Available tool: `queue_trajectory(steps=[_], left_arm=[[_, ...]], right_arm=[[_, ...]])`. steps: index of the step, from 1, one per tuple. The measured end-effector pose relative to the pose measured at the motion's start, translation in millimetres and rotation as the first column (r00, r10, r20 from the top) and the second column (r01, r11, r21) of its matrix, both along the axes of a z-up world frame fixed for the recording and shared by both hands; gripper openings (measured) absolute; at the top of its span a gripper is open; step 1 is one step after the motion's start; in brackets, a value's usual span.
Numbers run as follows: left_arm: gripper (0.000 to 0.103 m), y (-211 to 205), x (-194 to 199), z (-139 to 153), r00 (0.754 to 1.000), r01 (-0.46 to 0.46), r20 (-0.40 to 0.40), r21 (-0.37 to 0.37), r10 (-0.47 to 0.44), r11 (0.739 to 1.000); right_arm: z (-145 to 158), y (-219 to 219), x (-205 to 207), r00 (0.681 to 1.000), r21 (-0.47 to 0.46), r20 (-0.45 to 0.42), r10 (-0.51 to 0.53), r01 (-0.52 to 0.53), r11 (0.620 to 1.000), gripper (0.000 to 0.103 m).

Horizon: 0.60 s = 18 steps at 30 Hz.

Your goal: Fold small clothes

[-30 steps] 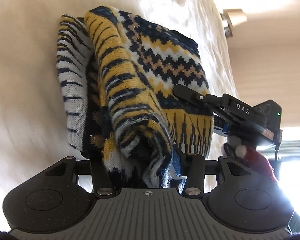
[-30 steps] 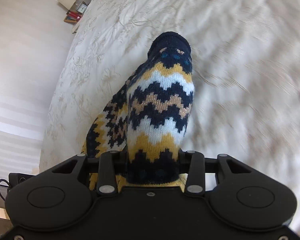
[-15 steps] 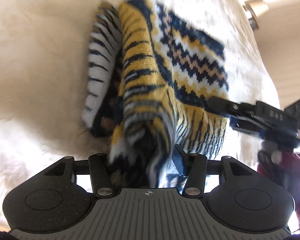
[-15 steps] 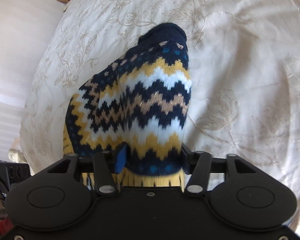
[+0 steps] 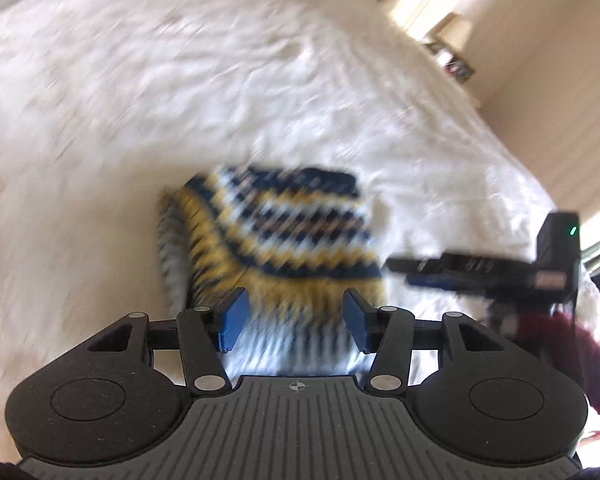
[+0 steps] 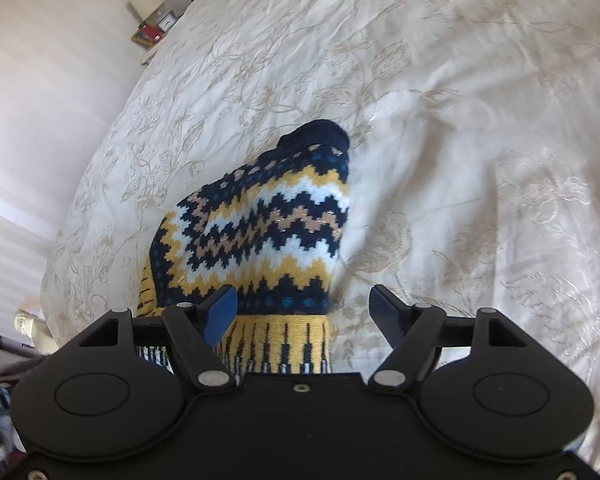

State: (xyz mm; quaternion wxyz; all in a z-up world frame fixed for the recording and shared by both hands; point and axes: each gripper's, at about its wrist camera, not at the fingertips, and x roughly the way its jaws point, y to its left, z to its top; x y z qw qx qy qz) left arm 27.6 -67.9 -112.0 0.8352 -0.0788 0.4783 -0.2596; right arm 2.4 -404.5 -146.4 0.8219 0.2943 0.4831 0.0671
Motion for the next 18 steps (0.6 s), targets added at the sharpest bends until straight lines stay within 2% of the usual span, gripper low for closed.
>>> queue_trajectory(steps=[4,7,9,14,18], left_arm=[[0.057,-41,33,-18,0.998,0.008,0.055,0.029,-0.009,1.000],[0.057,-49,54,-33,0.998,0.011,0.058,0.063,-0.014,0.998],[0.057,-46,67,-46,0.999,0.002,0.035,0.082,-0.005,0.997],[0.057,-19,87,-79,0.999,-0.016,-0.037,0.209,0.024,0.978],[0.058,2,87,-89,0.998,0.017,-0.061,0.192,-0.005,0.981]], right_arm=[[-4,-3,-6,0.999,-0.007,-0.012,-0.037,0.037,0.999,0.076],[-5,-2,-5,0.999,-0.029,-0.018,-0.047,0.047,0.998,0.076],[-5,-1,-4,0.998,-0.041,-0.021,-0.057,0.056,0.998,0.076],[-2,4,6,0.998,-0.063,-0.019,-0.062,0.061,0.996,0.077],[-2,7,25,0.997,-0.075,-0.006,-0.082,0.081,0.994,0.082]])
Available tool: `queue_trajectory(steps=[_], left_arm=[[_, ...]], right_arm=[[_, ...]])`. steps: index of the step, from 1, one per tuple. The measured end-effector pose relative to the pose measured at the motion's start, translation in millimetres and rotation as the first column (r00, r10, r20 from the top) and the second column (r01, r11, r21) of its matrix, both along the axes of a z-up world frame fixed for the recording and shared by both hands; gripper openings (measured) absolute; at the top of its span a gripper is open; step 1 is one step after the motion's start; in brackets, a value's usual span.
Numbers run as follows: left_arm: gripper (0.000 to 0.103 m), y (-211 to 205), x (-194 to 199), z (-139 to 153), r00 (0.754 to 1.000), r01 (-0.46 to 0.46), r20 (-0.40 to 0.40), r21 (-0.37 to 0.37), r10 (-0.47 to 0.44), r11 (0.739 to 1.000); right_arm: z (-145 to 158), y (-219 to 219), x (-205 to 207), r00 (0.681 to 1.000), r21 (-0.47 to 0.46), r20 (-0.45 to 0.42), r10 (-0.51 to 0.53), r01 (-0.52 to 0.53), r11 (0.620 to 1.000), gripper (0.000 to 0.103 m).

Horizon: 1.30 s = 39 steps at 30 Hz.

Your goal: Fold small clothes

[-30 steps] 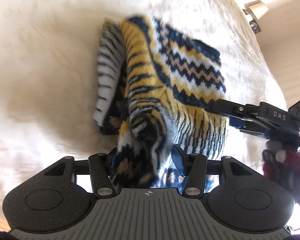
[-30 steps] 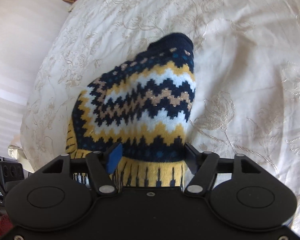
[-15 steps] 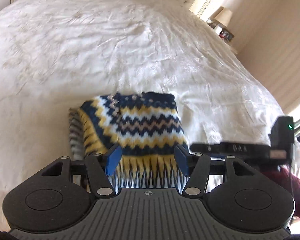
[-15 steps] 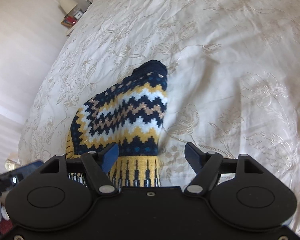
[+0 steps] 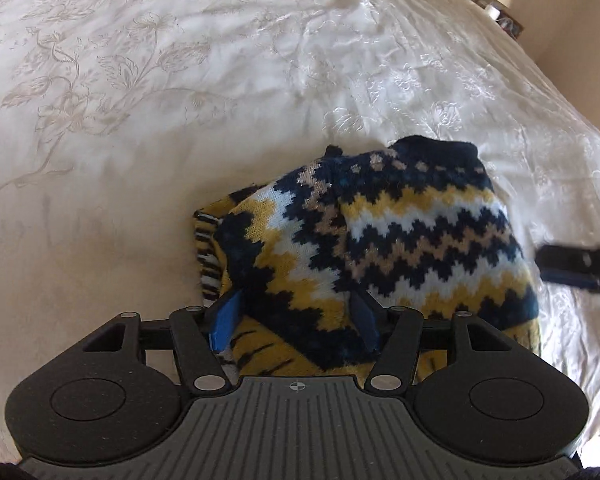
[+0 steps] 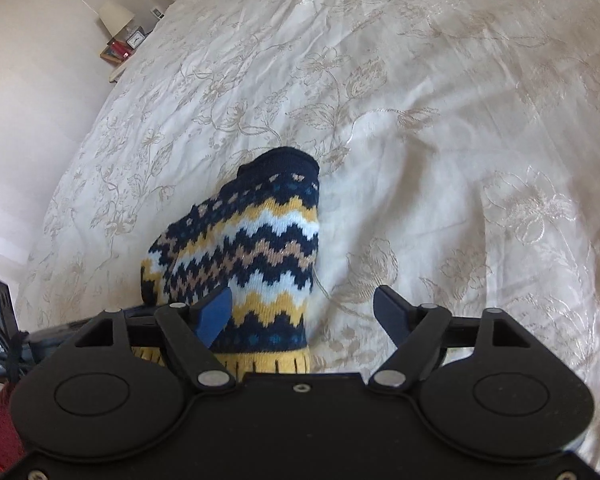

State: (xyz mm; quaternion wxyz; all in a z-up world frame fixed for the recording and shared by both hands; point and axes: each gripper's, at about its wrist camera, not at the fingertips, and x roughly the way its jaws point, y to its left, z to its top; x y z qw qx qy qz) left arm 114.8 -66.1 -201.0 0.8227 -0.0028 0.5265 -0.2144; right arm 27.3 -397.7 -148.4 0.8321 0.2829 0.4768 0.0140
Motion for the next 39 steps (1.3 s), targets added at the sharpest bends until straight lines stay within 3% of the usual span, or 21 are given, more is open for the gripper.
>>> queue_trajectory(steps=[6,10,13,18,23,28,32,39], left_arm=[[0.058,2,3,-2,1.000,0.020,-0.020,-0.021,-0.021,1.000],[0.058,4,7,-6,0.999,0.020,-0.033,-0.037,-0.022,0.999],[0.058,5,10,-6,0.999,0.023,-0.042,-0.046,-0.025,0.999],[0.058,8,9,-4,0.998,0.036,-0.042,-0.057,-0.039,0.998],[0.058,9,6,-5,0.998,0.058,-0.022,-0.064,-0.059,0.996],[0.059,7,1,-7,0.997,0.079,0.022,-0.047,-0.078,0.996],[0.059,2,-7,-4,0.991,0.102,0.082,-0.007,-0.101,0.995],[0.059,6,-38,24,0.972,0.139,0.188,0.041,-0.144,0.989]], right_arm=[[-28,16,45,0.996,-0.128,-0.084,0.029,-0.040,0.991,0.083],[-56,26,67,0.984,-0.213,-0.173,0.050,-0.087,0.973,0.093],[-60,30,72,0.981,-0.252,-0.182,0.067,-0.112,0.961,0.098],[-31,32,55,0.993,-0.255,-0.101,0.067,-0.091,0.963,0.097],[-6,47,10,0.996,-0.256,-0.045,0.075,-0.084,0.963,0.097],[-27,60,-11,0.992,-0.269,-0.115,0.049,-0.078,0.960,0.098],[-48,60,-5,0.990,-0.272,-0.139,0.024,-0.061,0.960,0.102],[-30,66,-13,0.995,-0.310,-0.088,0.043,-0.069,0.948,0.101]])
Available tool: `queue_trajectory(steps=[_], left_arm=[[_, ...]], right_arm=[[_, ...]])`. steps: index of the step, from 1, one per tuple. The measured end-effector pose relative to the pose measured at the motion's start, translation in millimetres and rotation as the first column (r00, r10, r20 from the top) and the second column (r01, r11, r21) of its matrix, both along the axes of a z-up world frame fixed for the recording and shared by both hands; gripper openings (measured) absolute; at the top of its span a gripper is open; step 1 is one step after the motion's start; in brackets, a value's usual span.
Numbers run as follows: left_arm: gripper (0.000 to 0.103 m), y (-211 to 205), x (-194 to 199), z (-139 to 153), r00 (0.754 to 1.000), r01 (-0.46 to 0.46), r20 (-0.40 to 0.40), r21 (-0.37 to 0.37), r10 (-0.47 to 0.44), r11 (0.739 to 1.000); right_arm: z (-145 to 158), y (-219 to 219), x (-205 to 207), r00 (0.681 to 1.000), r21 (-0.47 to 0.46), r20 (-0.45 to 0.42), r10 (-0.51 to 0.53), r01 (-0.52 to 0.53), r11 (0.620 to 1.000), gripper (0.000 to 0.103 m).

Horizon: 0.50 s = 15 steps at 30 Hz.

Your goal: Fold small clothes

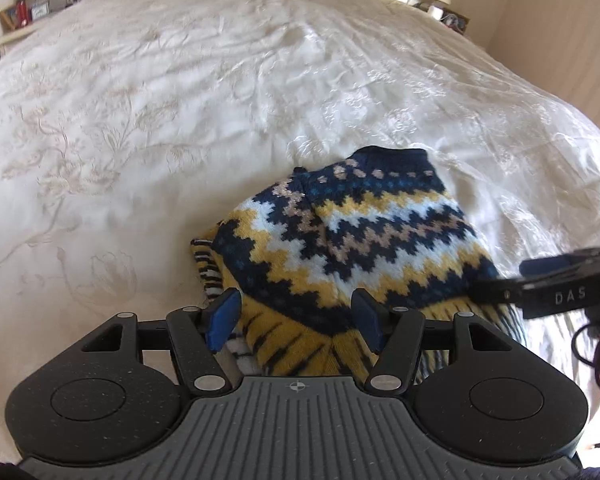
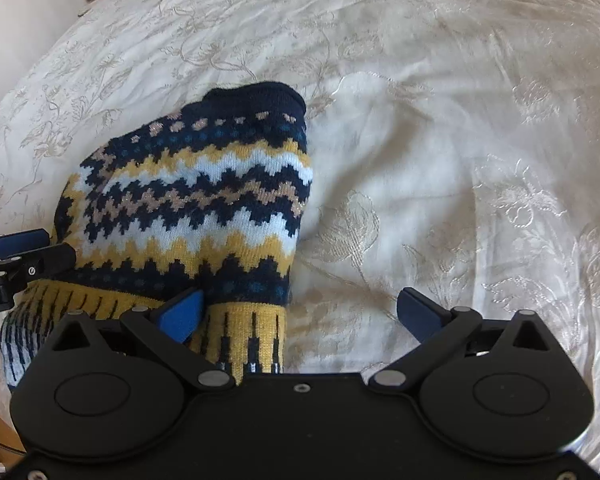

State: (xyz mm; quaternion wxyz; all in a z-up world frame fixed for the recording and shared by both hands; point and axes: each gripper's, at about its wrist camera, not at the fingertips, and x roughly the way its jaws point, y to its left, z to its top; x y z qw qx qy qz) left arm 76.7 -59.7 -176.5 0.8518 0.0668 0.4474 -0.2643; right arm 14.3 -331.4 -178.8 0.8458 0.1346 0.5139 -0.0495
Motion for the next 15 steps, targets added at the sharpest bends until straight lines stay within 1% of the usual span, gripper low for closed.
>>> queue_trajectory(steps=[2,4,6,8,12,15], left_arm=[[0.059,0,-11,-3,1.000,0.021,0.006,0.042,-0.021,0.999],[0.060,2,-20,-10,1.000,0.015,0.001,0.073,-0.015,0.997],[0.064,8,-26,-15,1.000,-0.023,-0.006,0.080,0.024,0.996],[0.066,12,-30,-15,0.998,-0.064,-0.007,0.084,0.065,0.994],[0.066,17,-43,-7,0.993,-0.121,0.022,0.105,0.119,0.987],[0.066,20,-55,-4,0.989,-0.150,0.025,0.123,0.148,0.981]], right_arm=[[9,6,-10,0.999,-0.003,0.033,0.008,-0.008,1.000,0.101],[11,13,-21,0.998,-0.007,0.051,0.030,-0.030,1.000,0.101],[7,20,-29,0.998,-0.016,0.039,0.058,-0.057,0.998,0.101],[2,23,-39,0.997,-0.013,0.031,0.064,-0.063,0.998,0.101],[3,19,-52,0.997,0.003,0.052,0.059,-0.059,0.998,0.101],[14,20,-66,0.994,-0.010,0.081,0.074,-0.074,0.997,0.102]])
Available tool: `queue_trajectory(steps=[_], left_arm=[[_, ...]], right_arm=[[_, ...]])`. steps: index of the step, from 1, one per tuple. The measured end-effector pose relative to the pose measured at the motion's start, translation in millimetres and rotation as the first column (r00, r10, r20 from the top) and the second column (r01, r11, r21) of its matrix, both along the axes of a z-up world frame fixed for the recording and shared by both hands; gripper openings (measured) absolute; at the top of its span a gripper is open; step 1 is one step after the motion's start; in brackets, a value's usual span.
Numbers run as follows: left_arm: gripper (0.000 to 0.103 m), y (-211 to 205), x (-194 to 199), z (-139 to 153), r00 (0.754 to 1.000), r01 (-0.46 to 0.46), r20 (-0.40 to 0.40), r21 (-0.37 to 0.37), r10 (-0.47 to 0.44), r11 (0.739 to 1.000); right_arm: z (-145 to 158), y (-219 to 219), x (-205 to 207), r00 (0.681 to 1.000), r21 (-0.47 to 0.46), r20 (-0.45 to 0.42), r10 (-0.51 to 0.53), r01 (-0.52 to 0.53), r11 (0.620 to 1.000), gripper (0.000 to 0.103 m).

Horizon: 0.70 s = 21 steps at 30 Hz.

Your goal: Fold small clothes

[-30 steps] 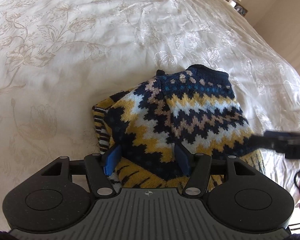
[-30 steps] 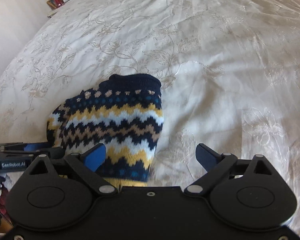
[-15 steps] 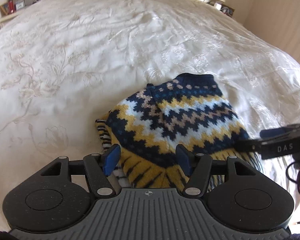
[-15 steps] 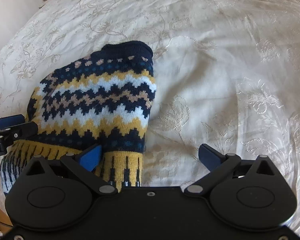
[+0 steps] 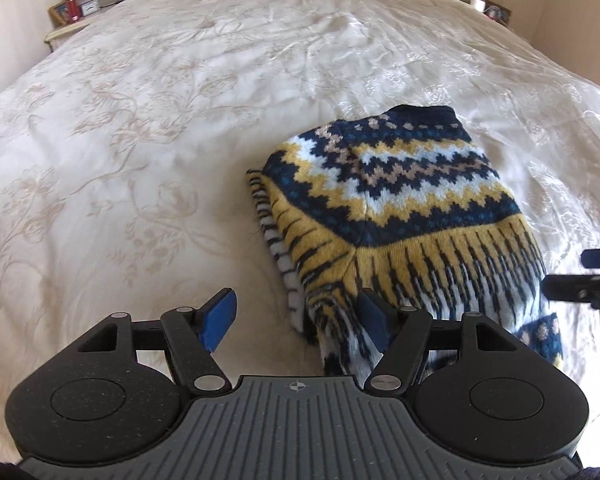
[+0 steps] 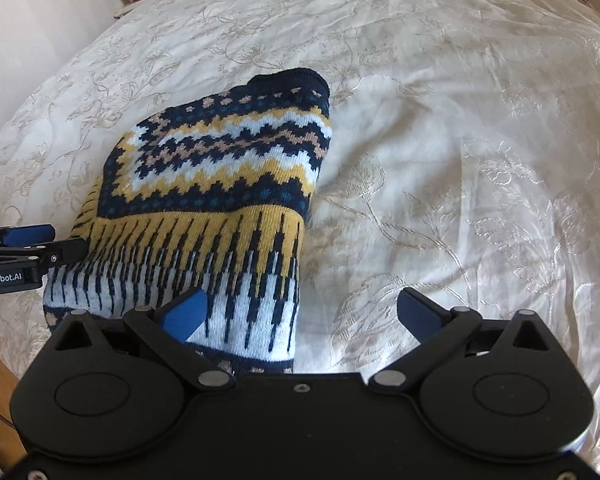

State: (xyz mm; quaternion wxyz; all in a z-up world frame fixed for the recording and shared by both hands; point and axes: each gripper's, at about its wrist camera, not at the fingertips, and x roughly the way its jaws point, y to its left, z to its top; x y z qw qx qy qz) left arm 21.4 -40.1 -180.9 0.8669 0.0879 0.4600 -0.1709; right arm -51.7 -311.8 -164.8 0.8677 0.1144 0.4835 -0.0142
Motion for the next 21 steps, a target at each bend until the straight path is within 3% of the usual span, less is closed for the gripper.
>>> queue_trajectory(steps=[4,8,11,14,21], left_arm=[[0.065,5,-17,4,0.998,-0.061,-0.011,0.021,0.061,0.998],[0.065,13,-40,31,0.990,-0.139,0.023,-0.069,0.141,0.988],[0.065,11,-58,61,0.985,-0.146,0.076,-0.122,0.156,0.982],[0.077,6,-72,89,0.981,-0.132,0.119,-0.154,0.151,0.979],[0.101,-8,-97,136,0.963,-0.107,0.228,-0.173,0.145,0.979]], right_arm=[[20,-2,-22,0.998,0.023,0.064,-0.024,0.022,0.999,0.102],[40,0,-39,0.993,0.049,0.110,-0.029,0.024,0.999,0.102],[52,7,-50,0.992,0.036,0.125,-0.013,0.009,0.999,0.102],[66,14,-61,0.986,-0.012,0.165,-0.001,0.003,1.000,0.102],[102,15,-80,0.970,0.001,0.242,-0.031,0.032,0.999,0.102]])
